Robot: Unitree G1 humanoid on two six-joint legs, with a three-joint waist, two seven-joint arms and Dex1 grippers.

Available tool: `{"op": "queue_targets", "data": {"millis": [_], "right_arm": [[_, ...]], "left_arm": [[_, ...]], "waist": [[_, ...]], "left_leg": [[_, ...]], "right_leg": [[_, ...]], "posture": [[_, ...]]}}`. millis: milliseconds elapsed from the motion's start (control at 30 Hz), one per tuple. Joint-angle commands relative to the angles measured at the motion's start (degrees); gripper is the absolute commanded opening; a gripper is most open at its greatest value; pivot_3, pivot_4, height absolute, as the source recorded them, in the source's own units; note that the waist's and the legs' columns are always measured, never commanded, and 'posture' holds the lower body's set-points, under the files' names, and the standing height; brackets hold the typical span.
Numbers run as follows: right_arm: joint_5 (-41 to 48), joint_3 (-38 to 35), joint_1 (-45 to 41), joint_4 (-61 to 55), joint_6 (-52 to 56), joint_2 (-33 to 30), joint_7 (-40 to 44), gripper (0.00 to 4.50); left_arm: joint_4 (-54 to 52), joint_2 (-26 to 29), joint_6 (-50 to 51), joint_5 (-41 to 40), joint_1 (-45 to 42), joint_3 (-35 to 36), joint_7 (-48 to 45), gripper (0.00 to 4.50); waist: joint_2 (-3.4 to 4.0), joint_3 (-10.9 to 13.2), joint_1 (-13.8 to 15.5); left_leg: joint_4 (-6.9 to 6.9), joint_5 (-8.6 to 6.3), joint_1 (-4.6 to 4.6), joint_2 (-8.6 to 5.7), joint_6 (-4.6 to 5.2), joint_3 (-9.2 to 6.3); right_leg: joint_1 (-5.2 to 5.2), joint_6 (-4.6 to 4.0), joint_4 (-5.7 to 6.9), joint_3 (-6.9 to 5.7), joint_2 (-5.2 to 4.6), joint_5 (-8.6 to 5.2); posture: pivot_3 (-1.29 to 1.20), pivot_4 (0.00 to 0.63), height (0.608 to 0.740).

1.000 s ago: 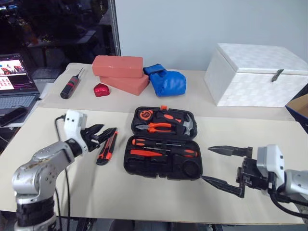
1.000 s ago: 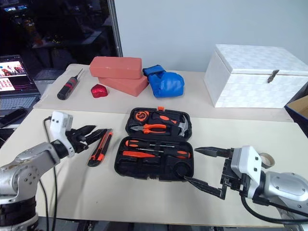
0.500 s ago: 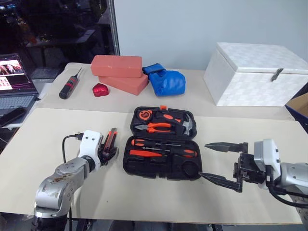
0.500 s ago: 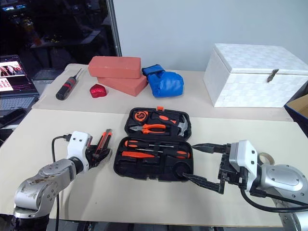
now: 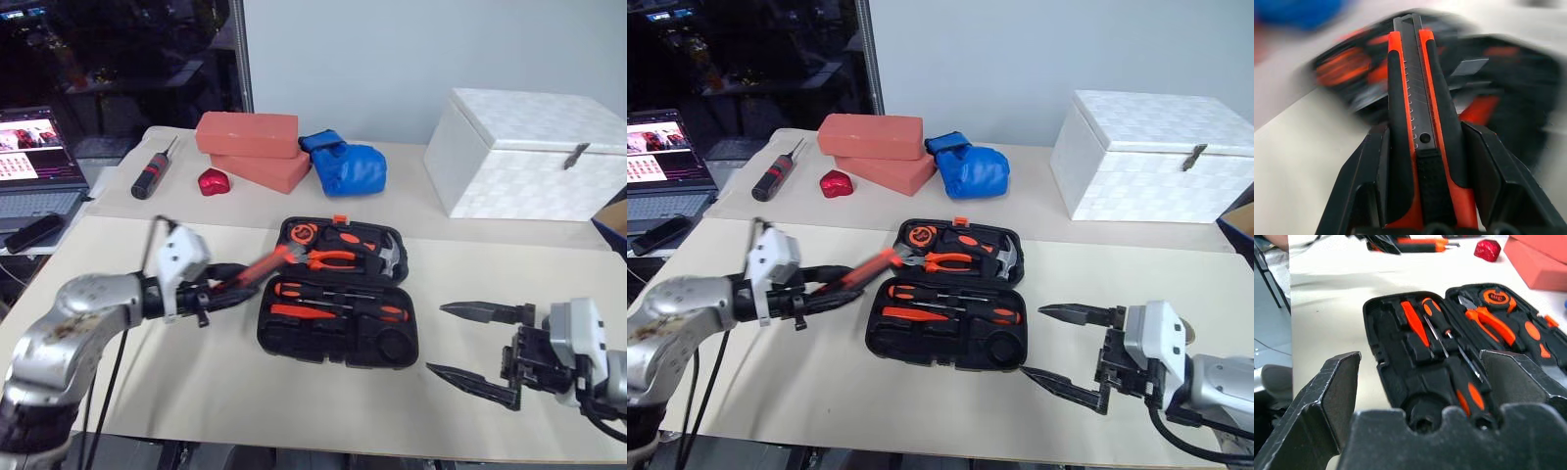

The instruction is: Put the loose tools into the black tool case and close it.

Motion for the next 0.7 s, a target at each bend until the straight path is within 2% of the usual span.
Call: {"op": "queue_targets", "data": {"millis": [33,167,333,700], "right_arm": [[2.1,-6.4,2.7,-1.9,-0.6,-0.8,1.7,4.50],[2.5,-9.6,5.1,-2.3,0.0,-1.8,3.3,4.50],[3.4,-12.0,5.9,-2.1,0.2,-2.8,4.1,4.50],[4.6,-10.2,0.6,0.6,1.3,-7.3,5.9,4.50]], "left_arm": [[5.2,-1.7,-9.1,6.7,-6.6,-10.8,-9.1,1.74],[8.8,-3.9,-11.3,9.6,-10.5,-16.4,-12.4,1.74],[12.1,-6.0,-12.8,15.8,-12.6,-21.5,-11.7,1.74],[16.8,-8.1,-14.6,21.0,-11.9,-23.6,-10.4,1.74]], "waist": [[-0.02,0.0,0.0],[-0.03,0.0,-0.1],[-0.02,0.0,-0.7],[-0.01,0.0,-0.7]], "left_leg": [[0.00,0.05,-0.03,0.00,0.09,-0.01],[-0.01,0.20,-0.06,0.07,0.33,-0.09],[-0.02,0.20,-0.03,0.16,0.36,-0.14],[0.20,0.20,0.02,0.13,0.36,-0.17]], "right_leg": [[-0.02,0.01,0.00,-0.01,0.02,0.00],[-0.07,0.06,0.14,-0.04,0.15,-0.01],[-0.07,0.08,0.27,-0.03,0.26,-0.03],[0.05,0.08,0.34,-0.02,0.22,-0.02]], "posture": [[0.00,0.150,0.736],[0.00,0.150,0.736],[0.00,0.150,0.736],[0.00,0.150,0.736]]}}
